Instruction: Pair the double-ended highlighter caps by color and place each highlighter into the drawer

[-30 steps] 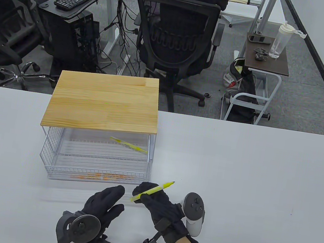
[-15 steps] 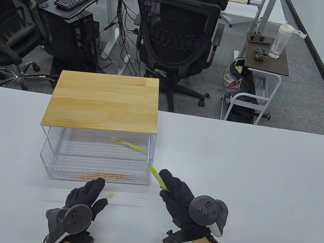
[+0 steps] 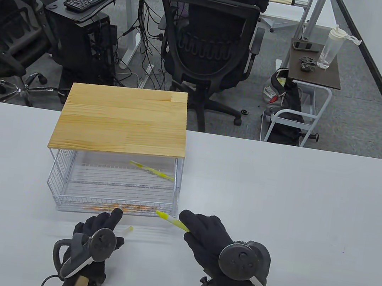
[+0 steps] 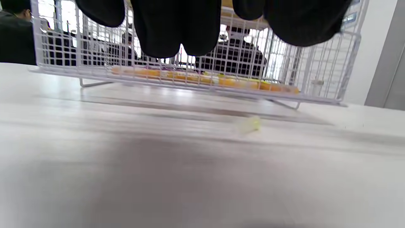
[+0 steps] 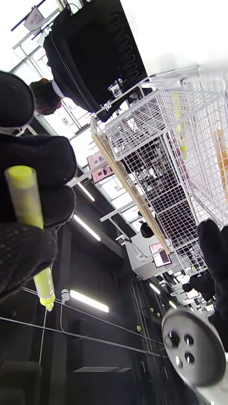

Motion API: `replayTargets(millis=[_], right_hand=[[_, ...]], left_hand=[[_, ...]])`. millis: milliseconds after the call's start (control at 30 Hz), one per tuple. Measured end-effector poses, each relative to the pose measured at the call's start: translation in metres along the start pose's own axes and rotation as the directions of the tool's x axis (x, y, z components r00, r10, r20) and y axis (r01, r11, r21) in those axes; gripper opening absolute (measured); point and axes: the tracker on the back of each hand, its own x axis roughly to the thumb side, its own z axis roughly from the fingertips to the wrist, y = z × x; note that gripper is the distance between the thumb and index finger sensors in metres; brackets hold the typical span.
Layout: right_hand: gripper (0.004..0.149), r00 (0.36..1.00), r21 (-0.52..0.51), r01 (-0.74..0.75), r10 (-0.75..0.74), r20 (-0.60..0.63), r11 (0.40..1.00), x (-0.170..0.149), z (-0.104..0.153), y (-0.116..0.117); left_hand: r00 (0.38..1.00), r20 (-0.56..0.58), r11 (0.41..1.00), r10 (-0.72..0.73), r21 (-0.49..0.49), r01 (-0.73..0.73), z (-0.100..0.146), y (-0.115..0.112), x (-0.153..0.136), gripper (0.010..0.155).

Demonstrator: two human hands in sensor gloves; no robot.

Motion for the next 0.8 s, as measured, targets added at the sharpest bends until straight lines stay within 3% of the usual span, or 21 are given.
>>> replayTargets(millis=[133, 267, 500, 733, 800], right_hand=[[0.05, 1.0, -0.004, 0.022, -0.022, 0.01, 1.0, 0.001, 0.0, -0.002], [0.049, 1.0, -0.004, 0.023, -0.023, 0.018, 1.0, 0.001, 0.001, -0.003], [0.049, 0.999, 0.001, 0.044, -0.044, 0.019, 0.999, -0.002, -0.001, -0.002], [0.049, 0.999, 0.013, 0.041, -0.041, -0.014, 0.999, -0.01, -0.004, 0.001], [0.049, 0.999, 0.018, 0.033, -0.032, -0.022, 0.999, -0.011, -0.004, 0.003]], left_hand=[[0.992, 0.032, 0.986, -0.123, -0.109, 0.126, -0.016, -0.009, 0.024, 0.07], [0.927, 0.065, 0.913, -0.369, -0.16, 0.375, -0.03, -0.02, 0.044, 0.071], [0.907, 0.064, 0.884, -0.415, -0.208, 0.419, -0.05, -0.037, 0.06, 0.083], [0.814, 0.045, 0.8, -0.578, -0.166, 0.577, -0.06, -0.044, 0.076, 0.07], [0.78, 0.043, 0.772, -0.624, -0.116, 0.624, -0.059, -0.046, 0.079, 0.068]])
